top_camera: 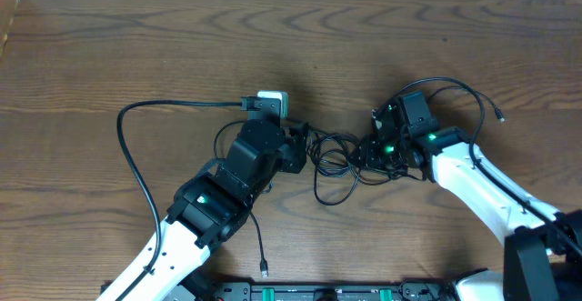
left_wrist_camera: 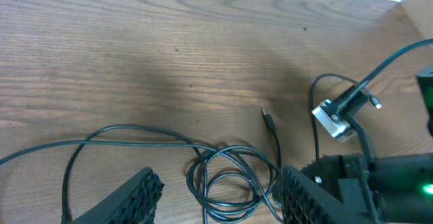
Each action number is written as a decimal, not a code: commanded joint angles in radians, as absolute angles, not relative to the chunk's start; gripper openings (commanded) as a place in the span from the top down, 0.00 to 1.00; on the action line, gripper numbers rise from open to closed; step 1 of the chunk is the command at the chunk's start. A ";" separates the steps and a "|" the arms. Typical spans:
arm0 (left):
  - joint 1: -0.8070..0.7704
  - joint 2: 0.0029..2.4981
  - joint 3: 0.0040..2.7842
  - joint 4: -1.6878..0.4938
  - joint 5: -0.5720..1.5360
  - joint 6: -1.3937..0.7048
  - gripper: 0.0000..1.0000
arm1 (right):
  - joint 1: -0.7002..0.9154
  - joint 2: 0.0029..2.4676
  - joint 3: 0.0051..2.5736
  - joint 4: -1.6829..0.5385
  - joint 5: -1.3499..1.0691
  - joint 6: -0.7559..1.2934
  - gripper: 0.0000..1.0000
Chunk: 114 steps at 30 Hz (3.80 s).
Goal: Untangle cables
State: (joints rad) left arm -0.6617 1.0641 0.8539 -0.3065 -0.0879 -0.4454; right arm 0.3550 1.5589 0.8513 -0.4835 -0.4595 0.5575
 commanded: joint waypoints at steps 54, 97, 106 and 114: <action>-0.663 1.069 0.857 -0.305 0.277 -0.730 0.14 | 0.125 1.045 0.837 0.112 -1.135 0.753 0.98; -0.949 1.556 0.857 0.084 0.151 -1.251 0.36 | 0.125 1.045 0.837 0.221 -1.106 0.886 0.99; -0.946 1.626 0.857 -0.051 0.107 -1.021 0.52 | -0.020 1.045 0.862 0.386 -1.106 0.944 0.98; -0.946 1.626 0.857 -0.162 0.096 -0.977 0.62 | -0.238 1.045 0.912 0.385 -1.110 0.942 0.98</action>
State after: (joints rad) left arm -0.9382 1.5997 0.8722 -0.1192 0.1196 -1.0603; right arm -0.1654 1.0603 0.8402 0.3641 -1.1572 0.9394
